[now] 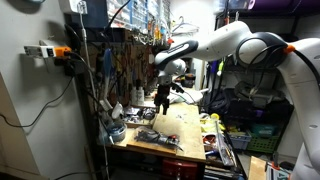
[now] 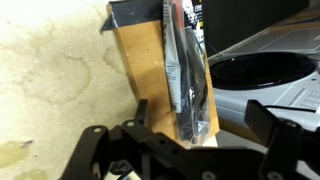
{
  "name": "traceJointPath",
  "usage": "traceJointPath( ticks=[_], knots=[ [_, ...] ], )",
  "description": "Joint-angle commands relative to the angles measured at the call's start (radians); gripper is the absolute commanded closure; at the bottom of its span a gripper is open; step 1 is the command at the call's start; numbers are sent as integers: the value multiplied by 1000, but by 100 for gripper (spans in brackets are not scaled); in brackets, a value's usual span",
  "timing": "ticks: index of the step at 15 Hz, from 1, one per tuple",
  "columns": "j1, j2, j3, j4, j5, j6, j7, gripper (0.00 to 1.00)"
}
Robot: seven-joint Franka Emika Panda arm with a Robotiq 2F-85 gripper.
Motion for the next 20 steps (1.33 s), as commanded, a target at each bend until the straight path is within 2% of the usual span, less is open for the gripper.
traceJointPath(
  ticks=[1, 7, 12, 15, 20],
  knots=[
    [-16, -100, -47, -95, -51, 55, 122, 0],
    [-45, -184, -130, -214, -76, 235, 275, 0],
    [-16, -267, -180, -317, -228, 389, 483, 0],
    [15, -333, -180, -344, -375, 334, 630, 0],
    [77, -459, -125, -364, -543, 167, 696, 0]
  ],
)
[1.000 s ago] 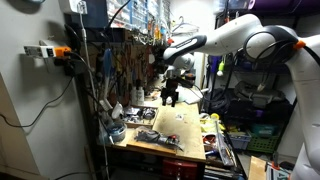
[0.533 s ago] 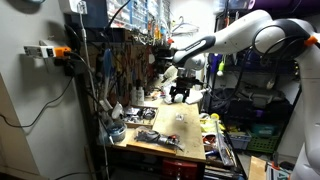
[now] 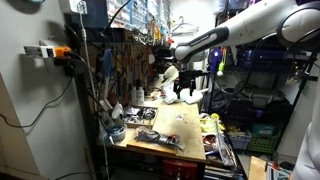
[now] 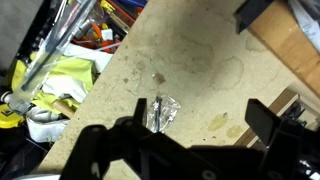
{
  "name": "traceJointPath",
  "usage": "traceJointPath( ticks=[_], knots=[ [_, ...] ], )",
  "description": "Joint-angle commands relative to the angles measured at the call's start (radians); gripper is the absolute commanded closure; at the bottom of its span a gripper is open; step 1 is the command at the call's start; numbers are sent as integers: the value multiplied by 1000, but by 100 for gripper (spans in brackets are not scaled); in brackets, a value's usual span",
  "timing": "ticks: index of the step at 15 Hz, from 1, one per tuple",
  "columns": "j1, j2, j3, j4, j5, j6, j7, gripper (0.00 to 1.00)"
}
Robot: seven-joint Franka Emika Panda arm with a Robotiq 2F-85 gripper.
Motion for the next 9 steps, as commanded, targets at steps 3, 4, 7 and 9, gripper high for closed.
traceJointPath(
  ticks=[3, 4, 7, 9],
  knots=[
    [59, -187, 58, -80, -141, -147, 51, 0],
    [59, -214, 64, -88, -149, -178, 45, 0],
    [52, -178, 68, -30, -120, -183, 31, 0],
    [52, -178, 68, -27, -120, -183, 31, 0]
  ],
)
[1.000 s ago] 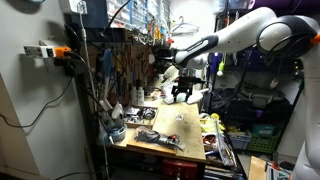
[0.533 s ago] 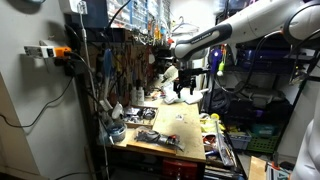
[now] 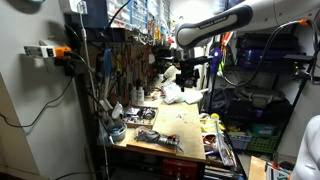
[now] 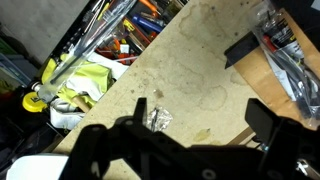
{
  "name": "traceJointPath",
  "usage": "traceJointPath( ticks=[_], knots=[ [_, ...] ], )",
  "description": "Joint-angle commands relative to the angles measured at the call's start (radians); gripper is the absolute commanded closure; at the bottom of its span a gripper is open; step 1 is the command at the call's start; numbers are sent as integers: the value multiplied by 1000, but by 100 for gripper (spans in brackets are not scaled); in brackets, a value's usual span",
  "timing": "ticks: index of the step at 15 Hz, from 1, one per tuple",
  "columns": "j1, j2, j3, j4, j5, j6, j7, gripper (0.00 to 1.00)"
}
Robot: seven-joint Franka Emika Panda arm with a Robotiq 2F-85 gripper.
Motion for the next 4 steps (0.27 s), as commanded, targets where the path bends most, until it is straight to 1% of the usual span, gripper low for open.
traceJointPath(
  ticks=[1, 4],
  knots=[
    [-3, 7, 2, 4, 0, -3, -1, 0],
    [-2, 18, 2, 4, 0, -2, -1, 0]
  ],
)
